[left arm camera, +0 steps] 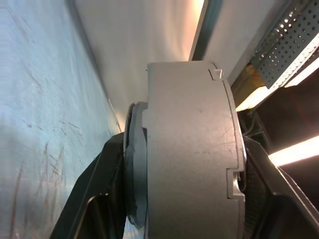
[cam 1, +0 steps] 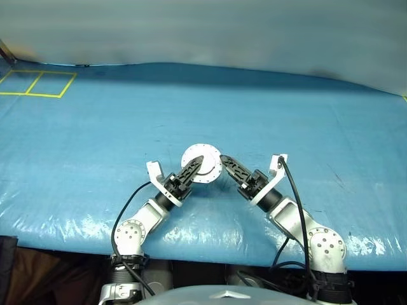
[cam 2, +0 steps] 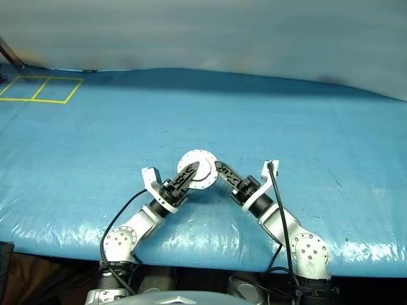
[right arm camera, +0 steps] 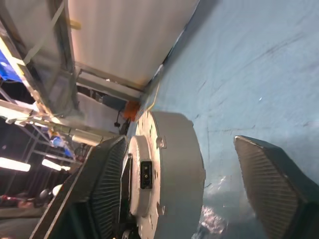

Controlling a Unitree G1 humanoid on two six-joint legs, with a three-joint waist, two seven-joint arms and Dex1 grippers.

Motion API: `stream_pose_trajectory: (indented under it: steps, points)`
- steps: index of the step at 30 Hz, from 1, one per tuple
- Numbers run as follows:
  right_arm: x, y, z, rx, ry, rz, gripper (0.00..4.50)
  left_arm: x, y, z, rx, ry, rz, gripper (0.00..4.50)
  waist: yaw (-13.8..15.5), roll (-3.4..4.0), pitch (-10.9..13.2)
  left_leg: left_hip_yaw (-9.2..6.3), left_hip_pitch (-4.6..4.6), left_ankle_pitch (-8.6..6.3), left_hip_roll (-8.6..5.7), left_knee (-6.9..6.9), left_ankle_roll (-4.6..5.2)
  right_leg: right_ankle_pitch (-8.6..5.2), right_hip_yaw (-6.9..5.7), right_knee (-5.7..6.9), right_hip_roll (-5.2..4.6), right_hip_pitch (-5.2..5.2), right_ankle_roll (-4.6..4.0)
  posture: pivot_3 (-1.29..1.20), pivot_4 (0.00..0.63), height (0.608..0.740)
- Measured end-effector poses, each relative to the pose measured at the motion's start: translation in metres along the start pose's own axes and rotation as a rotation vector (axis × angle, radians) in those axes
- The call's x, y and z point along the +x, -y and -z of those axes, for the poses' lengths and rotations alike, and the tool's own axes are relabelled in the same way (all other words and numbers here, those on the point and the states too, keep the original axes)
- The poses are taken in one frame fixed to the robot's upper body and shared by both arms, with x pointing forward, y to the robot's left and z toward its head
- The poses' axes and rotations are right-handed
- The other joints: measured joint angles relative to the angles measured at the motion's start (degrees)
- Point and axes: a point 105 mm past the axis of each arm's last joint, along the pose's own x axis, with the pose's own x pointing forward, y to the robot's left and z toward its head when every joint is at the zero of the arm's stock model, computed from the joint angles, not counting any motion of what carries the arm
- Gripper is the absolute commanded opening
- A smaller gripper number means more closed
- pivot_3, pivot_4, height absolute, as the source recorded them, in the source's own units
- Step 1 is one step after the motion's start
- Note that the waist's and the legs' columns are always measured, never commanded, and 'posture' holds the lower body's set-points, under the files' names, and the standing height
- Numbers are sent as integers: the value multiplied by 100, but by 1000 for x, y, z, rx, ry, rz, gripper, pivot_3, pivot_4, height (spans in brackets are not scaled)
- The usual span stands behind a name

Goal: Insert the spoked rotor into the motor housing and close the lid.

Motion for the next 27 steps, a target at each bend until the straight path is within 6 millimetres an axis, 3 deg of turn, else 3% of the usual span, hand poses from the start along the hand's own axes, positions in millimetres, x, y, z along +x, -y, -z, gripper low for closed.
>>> stream_pose_trajectory:
  steps: [5, 8, 12, 18, 27]
  points:
    - [-1, 9, -23, -92, 119, 68, 4133, 0, -23, -22, 158, 100, -174, 2517, 31, 0, 0, 0, 1, 1, 0, 2, -1, 4, 0, 1, 1, 1, 1, 0, 150, 740]
    - [-4, 15, -31, -119, 154, 106, 4133, 4, -39, -59, 323, 235, -360, 2517, 38, -4, 2, 0, -1, 2, 0, 7, -1, 10, 1, 0, 2, 1, 3, 0, 150, 740]
    - [-4, 18, -32, -136, 167, 126, 4133, 28, -41, -86, 404, 367, -511, 2517, 136, -9, 4, 0, -7, 1, -7, 17, -1, 20, 4, -17, 1, 13, 21, 0, 150, 740]
    - [-5, 22, -30, -147, 170, 152, 4133, 37, -45, -89, 441, 396, -566, 2517, 82, -9, 3, -2, 0, 1, -7, 0, 0, 21, 4, -10, 2, 9, 23, 0, 150, 740]
    - [-6, 25, -28, -147, 171, 168, 4133, 34, -47, -93, 435, 420, -576, 2517, 33, -9, 3, -2, 0, 3, -7, 15, 1, 22, 5, -8, 2, 14, 23, 0, 150, 740]
